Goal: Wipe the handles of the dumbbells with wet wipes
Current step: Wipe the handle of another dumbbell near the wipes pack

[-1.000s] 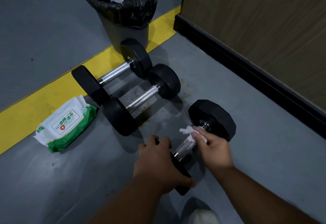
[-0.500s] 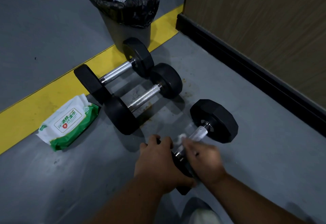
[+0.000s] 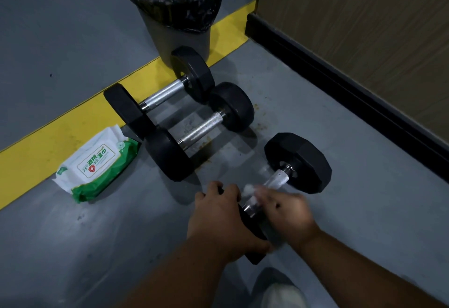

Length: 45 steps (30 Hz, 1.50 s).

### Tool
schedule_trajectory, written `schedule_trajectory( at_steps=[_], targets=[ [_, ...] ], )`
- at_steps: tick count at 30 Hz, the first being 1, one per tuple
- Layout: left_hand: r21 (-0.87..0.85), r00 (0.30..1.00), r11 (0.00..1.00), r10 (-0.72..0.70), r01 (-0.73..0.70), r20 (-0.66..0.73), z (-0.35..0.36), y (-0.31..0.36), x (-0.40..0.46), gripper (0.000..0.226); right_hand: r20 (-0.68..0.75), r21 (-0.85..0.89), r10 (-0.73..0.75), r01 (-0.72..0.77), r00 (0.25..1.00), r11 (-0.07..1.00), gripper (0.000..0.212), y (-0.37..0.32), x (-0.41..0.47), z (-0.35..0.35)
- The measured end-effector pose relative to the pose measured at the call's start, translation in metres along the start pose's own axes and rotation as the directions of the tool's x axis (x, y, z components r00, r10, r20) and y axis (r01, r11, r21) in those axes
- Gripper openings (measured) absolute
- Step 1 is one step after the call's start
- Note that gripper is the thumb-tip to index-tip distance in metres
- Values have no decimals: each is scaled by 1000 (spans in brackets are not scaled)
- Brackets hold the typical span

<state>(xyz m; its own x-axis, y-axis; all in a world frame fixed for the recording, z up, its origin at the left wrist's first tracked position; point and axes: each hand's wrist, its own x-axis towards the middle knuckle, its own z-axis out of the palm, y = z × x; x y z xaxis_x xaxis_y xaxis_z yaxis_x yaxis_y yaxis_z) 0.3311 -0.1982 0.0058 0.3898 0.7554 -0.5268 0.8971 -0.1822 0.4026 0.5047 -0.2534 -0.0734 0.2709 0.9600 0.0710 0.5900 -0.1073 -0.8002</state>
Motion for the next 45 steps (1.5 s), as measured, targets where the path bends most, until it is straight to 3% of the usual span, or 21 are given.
schedule_trajectory(
  at_steps=[2,4,6,8,9,10,12,14,16,17,19,20,22,24,26,30,35,38,41,43,45],
  targets=[
    [-1,1000,1000,-7,7,6,1,0,0,99,-143,162,240,-216,960,963,19,6,9,-5],
    [-10,1000,1000,-12,12,1,1,0,-1,98,-139,244,337,-297,931,923,19,2,5,1],
    [-18,1000,1000,-6,5,-14,1,0,0,97,-28,169,222,-214,975,962,16,-11,-9,10],
    [-17,1000,1000,4,-5,-23,2,0,0,96,67,36,-19,17,998,999,23,-12,-19,11],
    [-16,1000,1000,5,-5,-21,2,0,0,96,72,-40,-131,134,989,990,27,-4,-16,8],
    [-17,1000,1000,1,-2,-16,2,0,0,96,45,-98,-140,144,989,985,27,6,-7,4],
    [-18,1000,1000,-3,3,-4,1,0,-1,96,-129,11,125,-124,984,992,21,9,7,-9],
    [-21,1000,1000,-4,4,8,1,0,-1,96,-251,123,265,-240,931,963,27,11,7,-9],
    [-24,1000,1000,3,-3,-3,1,0,-1,95,-178,33,156,-152,972,988,26,5,-1,0],
    [-24,1000,1000,9,-9,-13,1,0,-2,94,-115,-36,9,-14,993,999,24,0,-7,5],
    [-23,999,1000,20,-21,-26,1,-1,-2,95,31,-152,-237,239,971,959,34,2,-15,7],
    [-19,999,1000,21,-21,-26,1,-1,-2,96,48,-193,-255,259,966,946,37,6,-11,4],
    [-12,1000,1000,10,-10,-10,0,0,-2,95,-93,-176,-67,50,993,983,29,7,5,-7],
    [-10,1000,1000,-4,4,5,0,0,-2,96,-234,33,222,-221,946,975,24,7,12,-11],
    [-12,1000,1000,-2,2,-5,1,1,-2,94,-156,113,318,-303,935,946,25,-6,9,-4],
    [-9,1000,1000,3,-3,-12,1,1,-2,93,32,138,327,-328,945,935,26,-32,-2,3],
    [-6,1000,1000,-8,8,9,2,0,-1,94,-155,161,335,-311,929,937,28,-25,15,-20],
    [-3,1000,1000,3,-3,-14,2,1,-1,92,104,49,248,-254,963,966,35,-22,6,-21],
    [5,1000,1000,4,-4,-23,2,0,-2,91,338,112,280,-334,899,936,39,-21,8,-35],
    [4,1000,1000,2,-2,-22,3,0,-1,92,352,100,280,-333,893,938,37,-15,15,-43],
    [6,1000,1000,0,0,-21,3,0,-1,92,249,89,343,-374,906,923,32,-7,19,-43]
  ],
)
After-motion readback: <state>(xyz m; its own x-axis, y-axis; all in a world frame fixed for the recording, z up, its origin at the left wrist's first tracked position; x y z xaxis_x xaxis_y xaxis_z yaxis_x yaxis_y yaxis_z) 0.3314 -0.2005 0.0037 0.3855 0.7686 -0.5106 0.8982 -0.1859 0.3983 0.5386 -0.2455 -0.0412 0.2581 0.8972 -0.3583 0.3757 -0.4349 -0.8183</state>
